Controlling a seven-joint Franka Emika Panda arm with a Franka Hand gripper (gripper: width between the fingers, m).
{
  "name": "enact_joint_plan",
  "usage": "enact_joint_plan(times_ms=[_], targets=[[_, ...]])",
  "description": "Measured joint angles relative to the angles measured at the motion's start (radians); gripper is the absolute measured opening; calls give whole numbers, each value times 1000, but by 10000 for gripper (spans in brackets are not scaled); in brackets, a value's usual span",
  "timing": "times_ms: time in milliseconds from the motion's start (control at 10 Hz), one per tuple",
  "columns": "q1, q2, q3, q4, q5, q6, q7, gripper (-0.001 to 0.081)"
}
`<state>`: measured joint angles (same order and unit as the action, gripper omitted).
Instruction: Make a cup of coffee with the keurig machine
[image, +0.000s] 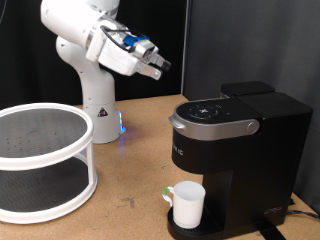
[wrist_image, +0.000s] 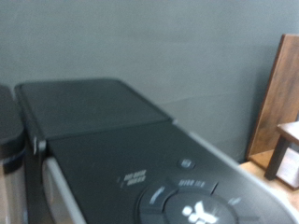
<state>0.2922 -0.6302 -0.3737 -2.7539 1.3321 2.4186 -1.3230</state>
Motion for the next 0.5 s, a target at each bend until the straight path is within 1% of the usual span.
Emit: enact_joint_plan(times_ms=[200,400,500], targets=[[-1,-34,-2,-1,23,1,71,803],[1,-31,-1,5,18,1,57,803],[5,-26,8,25,13,5,59,803]])
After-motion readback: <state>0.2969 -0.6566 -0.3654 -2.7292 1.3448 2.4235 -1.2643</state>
